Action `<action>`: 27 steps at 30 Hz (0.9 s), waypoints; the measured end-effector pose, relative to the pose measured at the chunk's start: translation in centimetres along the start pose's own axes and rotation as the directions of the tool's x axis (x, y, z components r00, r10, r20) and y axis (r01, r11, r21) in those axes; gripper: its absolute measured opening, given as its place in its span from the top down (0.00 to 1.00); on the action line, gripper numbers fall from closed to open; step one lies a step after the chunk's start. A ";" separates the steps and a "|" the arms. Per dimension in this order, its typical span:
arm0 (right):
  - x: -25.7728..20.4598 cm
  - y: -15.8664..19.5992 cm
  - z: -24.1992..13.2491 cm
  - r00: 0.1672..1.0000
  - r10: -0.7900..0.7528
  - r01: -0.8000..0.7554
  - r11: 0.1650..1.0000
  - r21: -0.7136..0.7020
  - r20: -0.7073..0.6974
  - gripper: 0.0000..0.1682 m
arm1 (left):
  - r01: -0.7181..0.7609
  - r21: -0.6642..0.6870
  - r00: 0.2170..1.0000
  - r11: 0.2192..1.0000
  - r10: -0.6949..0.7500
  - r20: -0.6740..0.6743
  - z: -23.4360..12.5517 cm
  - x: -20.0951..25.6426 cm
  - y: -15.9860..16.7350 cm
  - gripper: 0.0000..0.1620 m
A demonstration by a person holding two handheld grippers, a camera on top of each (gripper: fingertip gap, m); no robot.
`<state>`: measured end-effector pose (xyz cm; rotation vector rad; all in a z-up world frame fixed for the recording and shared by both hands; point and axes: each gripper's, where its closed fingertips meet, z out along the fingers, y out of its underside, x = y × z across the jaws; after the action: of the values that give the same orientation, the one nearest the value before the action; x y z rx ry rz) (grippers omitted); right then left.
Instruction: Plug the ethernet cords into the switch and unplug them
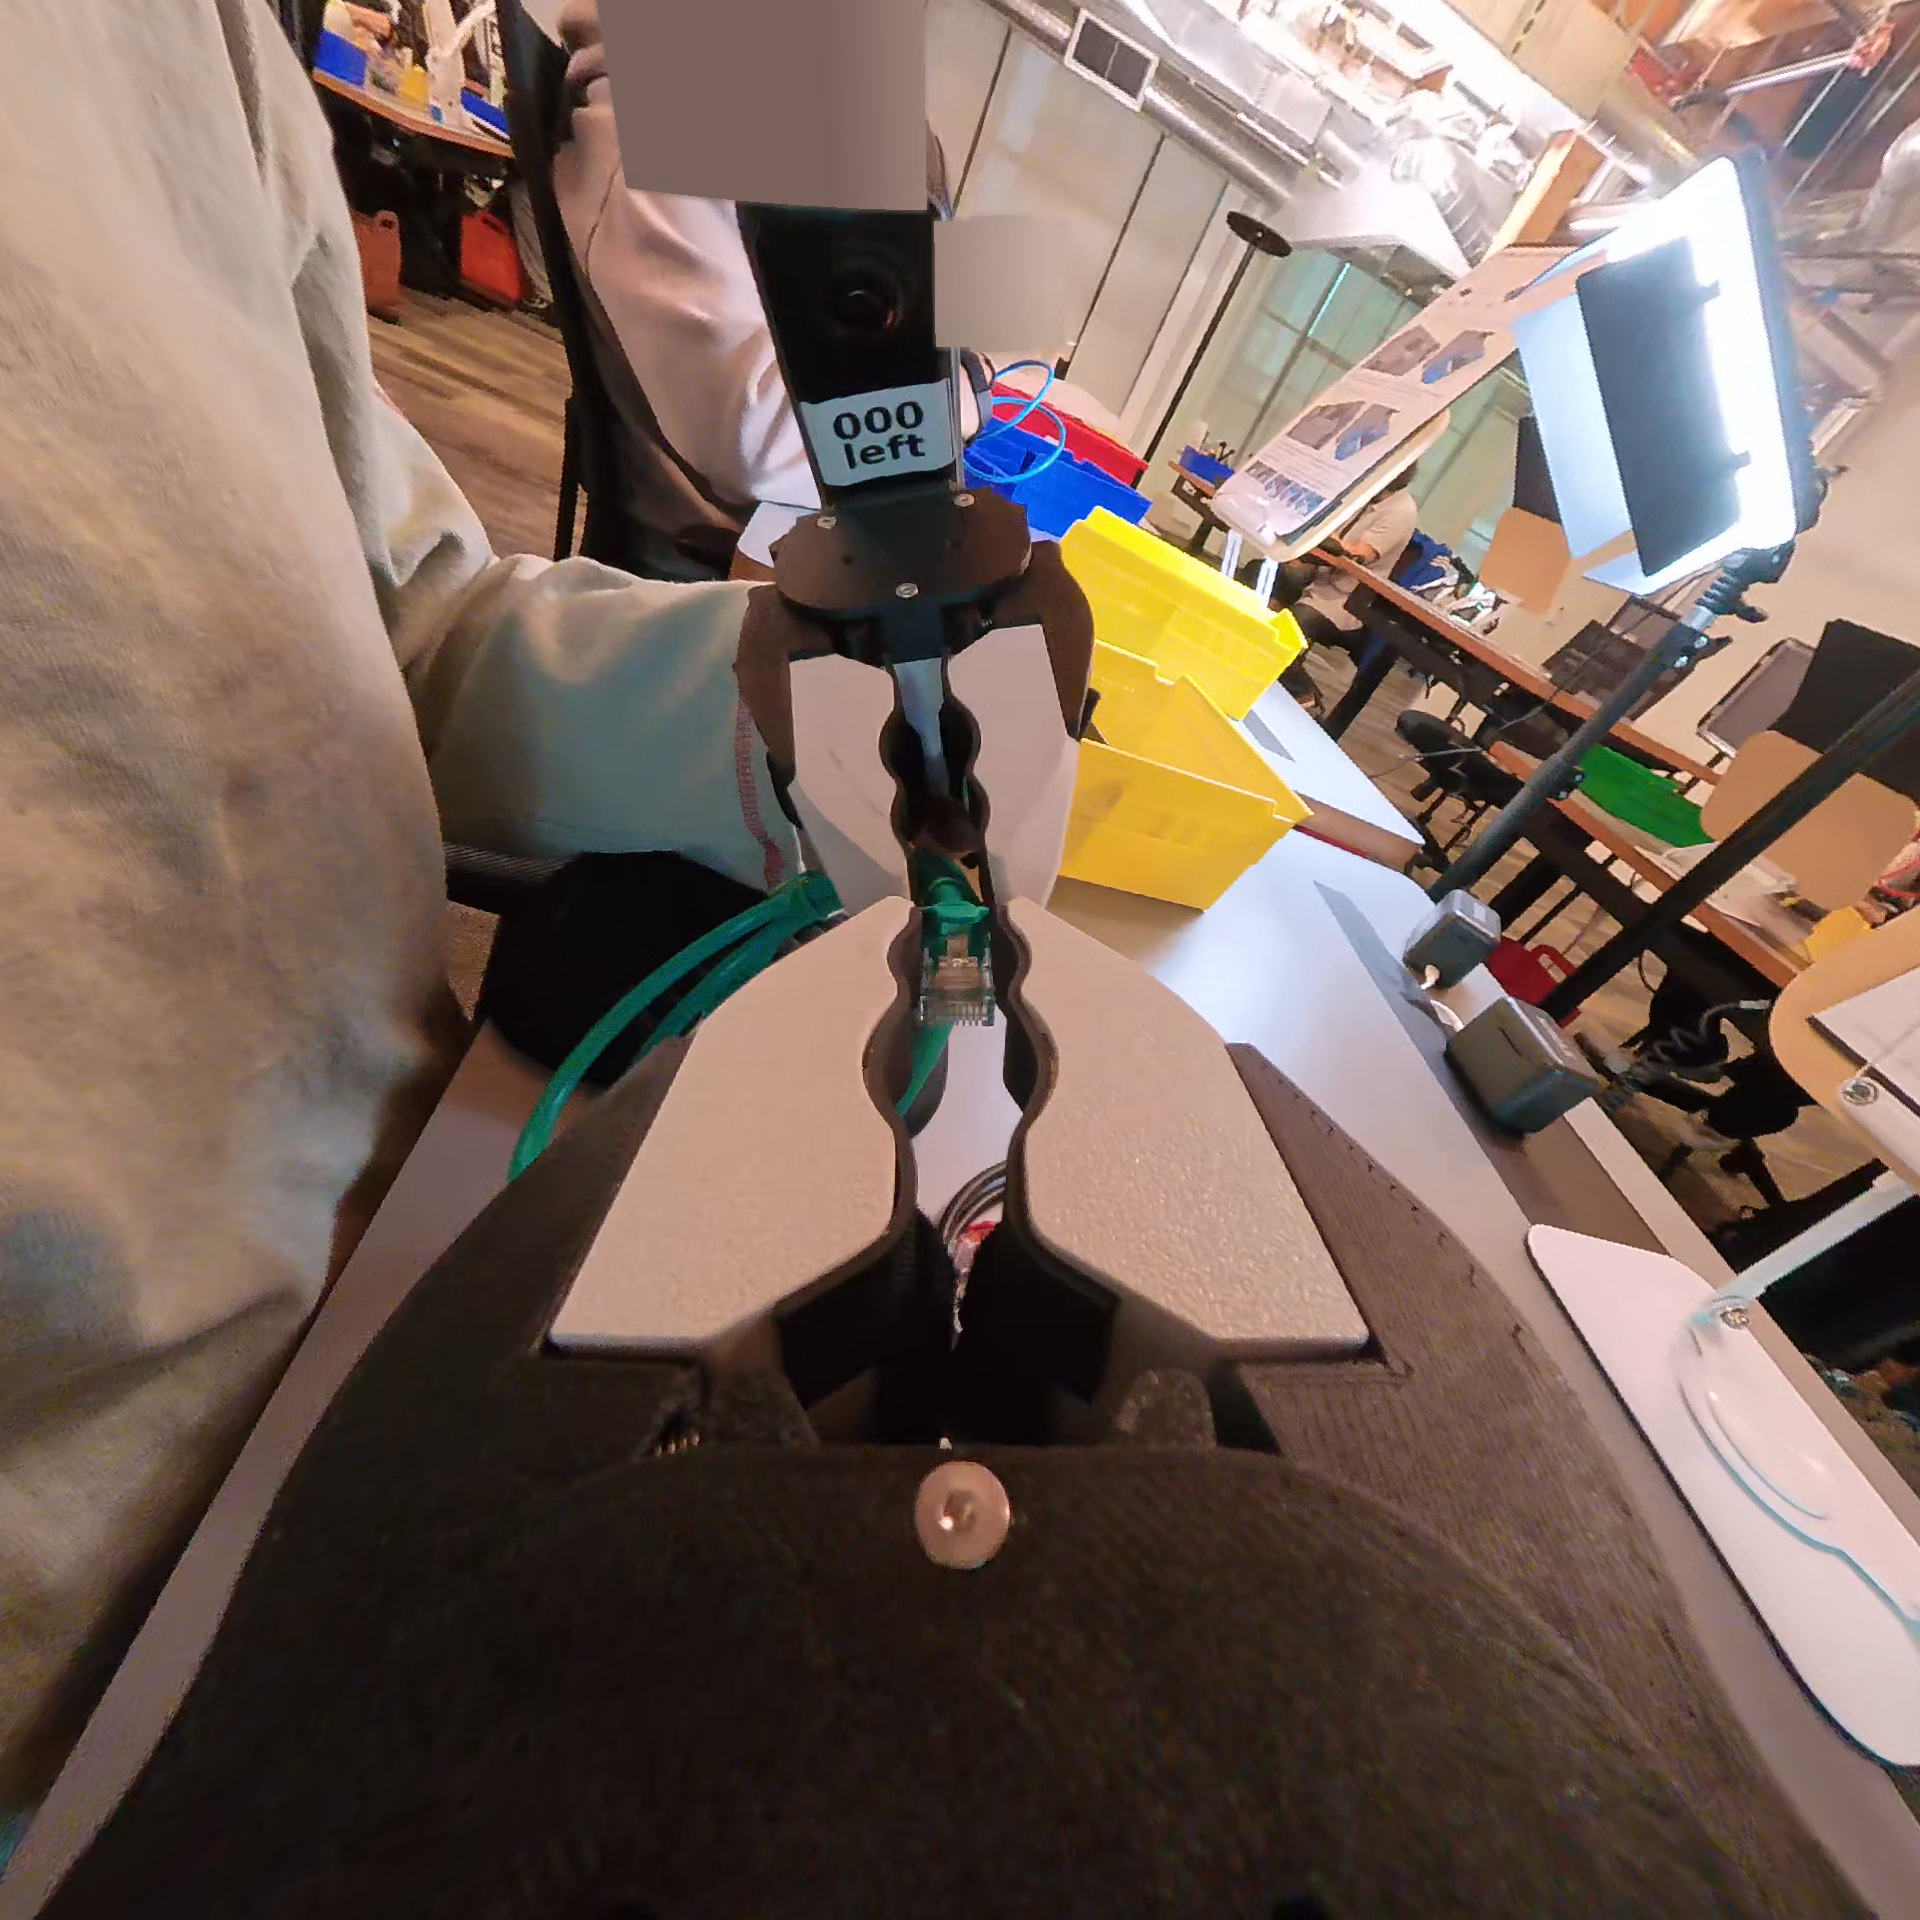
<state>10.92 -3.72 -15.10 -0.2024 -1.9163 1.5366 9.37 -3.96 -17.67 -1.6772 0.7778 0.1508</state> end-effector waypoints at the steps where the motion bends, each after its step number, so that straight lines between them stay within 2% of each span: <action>1: 0.0 0.0 -0.1 1.000 0.002 -0.002 1.000 0.000 -0.002 0.93 | 0.015 0.000 1.000 1.000 -0.015 0.002 -0.1 0.0 0.1 0.91; 9: 0.2 0.5 -0.5 1.000 0.022 -0.022 1.000 -0.010 -0.021 0.93 | 0.035 -0.013 0.999 0.999 -0.035 0.033 -0.7 -0.2 1.1 0.91; 11: -0.1 0.6 -0.4 0.999 0.037 -0.037 0.999 -0.011 0.002 0.93 | 0.038 -0.008 0.999 0.999 -0.038 0.030 -0.6 -0.2 1.0 0.84; 13: -0.5 0.8 -0.1 0.999 0.030 -0.029 0.999 -0.028 0.026 0.93 | 0.046 0.010 0.999 0.999 -0.046 0.006 -0.5 0.0 0.5 0.82; 19: -1.0 0.5 0.3 0.999 0.003 -0.001 0.999 -0.037 0.044 0.93 | 0.152 0.026 0.982 0.988 -0.148 -0.121 0.0 1.2 0.4 0.91; 27: -0.4 0.2 -0.4 0.999 -0.040 0.040 0.998 -0.044 0.002 0.93 | 0.221 0.117 0.974 0.968 -0.213 -0.071 -1.0 0.3 0.2 0.92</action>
<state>11.38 -3.56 -15.44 -0.1817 -1.9443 1.4701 9.16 -5.01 -17.66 -1.6411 0.6280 -0.0984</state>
